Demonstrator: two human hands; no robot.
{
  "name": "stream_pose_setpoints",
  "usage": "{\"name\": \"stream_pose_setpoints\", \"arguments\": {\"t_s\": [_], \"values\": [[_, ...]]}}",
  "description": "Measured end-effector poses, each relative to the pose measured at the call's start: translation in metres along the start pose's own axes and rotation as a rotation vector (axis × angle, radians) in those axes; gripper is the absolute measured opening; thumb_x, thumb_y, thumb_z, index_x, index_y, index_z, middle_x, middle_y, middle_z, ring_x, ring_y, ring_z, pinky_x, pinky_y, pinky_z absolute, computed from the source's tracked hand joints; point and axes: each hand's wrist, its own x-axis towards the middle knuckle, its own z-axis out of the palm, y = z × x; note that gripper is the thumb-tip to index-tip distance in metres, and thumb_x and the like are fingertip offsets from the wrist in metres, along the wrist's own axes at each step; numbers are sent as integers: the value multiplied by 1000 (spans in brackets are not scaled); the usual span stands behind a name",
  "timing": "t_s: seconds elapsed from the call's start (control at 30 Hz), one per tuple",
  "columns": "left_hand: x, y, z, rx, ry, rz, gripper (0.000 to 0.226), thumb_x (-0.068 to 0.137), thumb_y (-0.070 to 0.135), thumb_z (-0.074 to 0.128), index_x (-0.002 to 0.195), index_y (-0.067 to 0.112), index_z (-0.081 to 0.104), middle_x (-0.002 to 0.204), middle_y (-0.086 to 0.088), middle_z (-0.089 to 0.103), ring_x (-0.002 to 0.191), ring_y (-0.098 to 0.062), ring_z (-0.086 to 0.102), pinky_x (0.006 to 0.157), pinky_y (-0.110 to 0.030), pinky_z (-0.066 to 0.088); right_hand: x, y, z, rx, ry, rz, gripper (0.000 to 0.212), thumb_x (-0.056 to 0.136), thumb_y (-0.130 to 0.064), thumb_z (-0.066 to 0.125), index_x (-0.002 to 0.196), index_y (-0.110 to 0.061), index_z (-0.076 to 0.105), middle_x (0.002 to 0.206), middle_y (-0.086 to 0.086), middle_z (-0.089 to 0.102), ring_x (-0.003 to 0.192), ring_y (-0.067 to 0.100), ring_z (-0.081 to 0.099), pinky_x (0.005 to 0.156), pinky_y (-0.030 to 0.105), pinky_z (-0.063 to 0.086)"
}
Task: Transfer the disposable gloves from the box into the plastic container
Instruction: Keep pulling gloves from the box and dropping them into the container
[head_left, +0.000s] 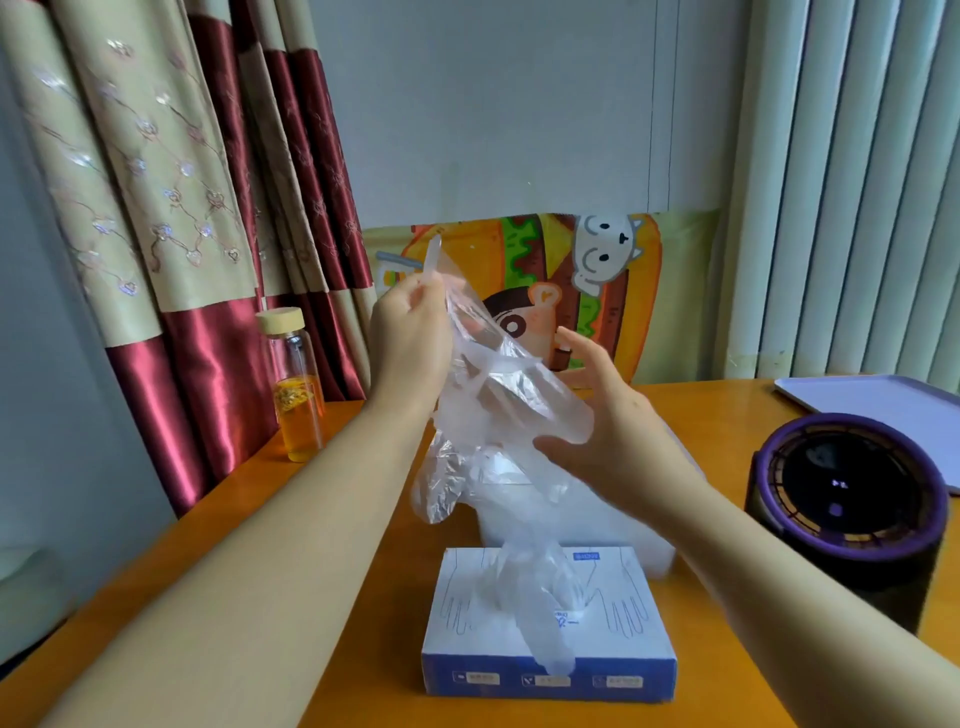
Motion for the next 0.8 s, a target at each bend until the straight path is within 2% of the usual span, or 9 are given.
{"name": "stream_pose_setpoints", "arguments": {"t_s": [0.1,0.17,0.27,0.33,0.4,0.47,0.57,0.67,0.8], "values": [[2,-16,1,-148,-89,-120,35,101,27,41,81,22,70,81,0,65,86,-20,62,79,-31,50,17,3,-8,174,259,62,41,85,-10,67,121,-25,55,92,-15,62,84,-2,59,76,13,51],[-1,-35,0,-251,-176,-220,34,101,24,43,77,21,68,89,-3,67,94,-28,64,89,-44,52,30,9,-14,253,265,84,14,90,-11,60,98,-21,64,77,-12,66,66,-4,60,64,10,50],[-7,-62,-3,-280,-310,-409,23,101,20,45,92,13,65,98,-11,63,85,-23,62,70,-31,56,47,31,-17,162,145,118,20,94,-20,56,78,-15,66,63,-5,64,46,0,51,48,9,40],[-4,-77,-4,-282,-228,-479,18,101,18,45,109,13,61,104,-7,62,90,-19,61,64,-23,54,55,50,-16,22,83,165,25,94,-21,56,72,-13,66,60,-4,63,44,3,48,41,9,35],[2,-85,-3,-152,-15,-348,24,101,16,46,123,16,55,109,1,60,97,-13,60,78,-23,50,61,70,-12,-100,28,219,27,93,-21,56,71,-11,67,60,-3,62,45,6,46,36,9,32],[2,-74,3,36,2,21,22,99,16,48,119,22,57,105,12,58,97,3,56,81,-11,44,66,87,-5,-212,-51,239,25,93,-23,56,75,-10,69,58,-5,61,48,6,49,37,10,30],[-8,-54,27,326,-532,372,21,96,18,54,113,26,63,110,15,61,99,6,54,83,-6,40,73,102,9,-354,-226,290,18,90,-29,60,87,-14,70,61,-8,61,58,7,57,46,19,38],[-13,-64,54,775,-1115,255,38,95,29,57,133,29,55,138,8,52,122,-9,49,102,-27,40,74,110,18,-525,-348,350,27,85,-36,67,106,-19,66,92,-1,68,81,16,61,62,25,49],[-9,-84,73,985,-1321,78,52,94,33,59,143,29,43,153,3,35,137,-21,36,110,-34,33,70,109,14,-800,-185,80,44,84,-40,67,124,-27,57,122,-3,57,112,19,50,89,31,45]]}}
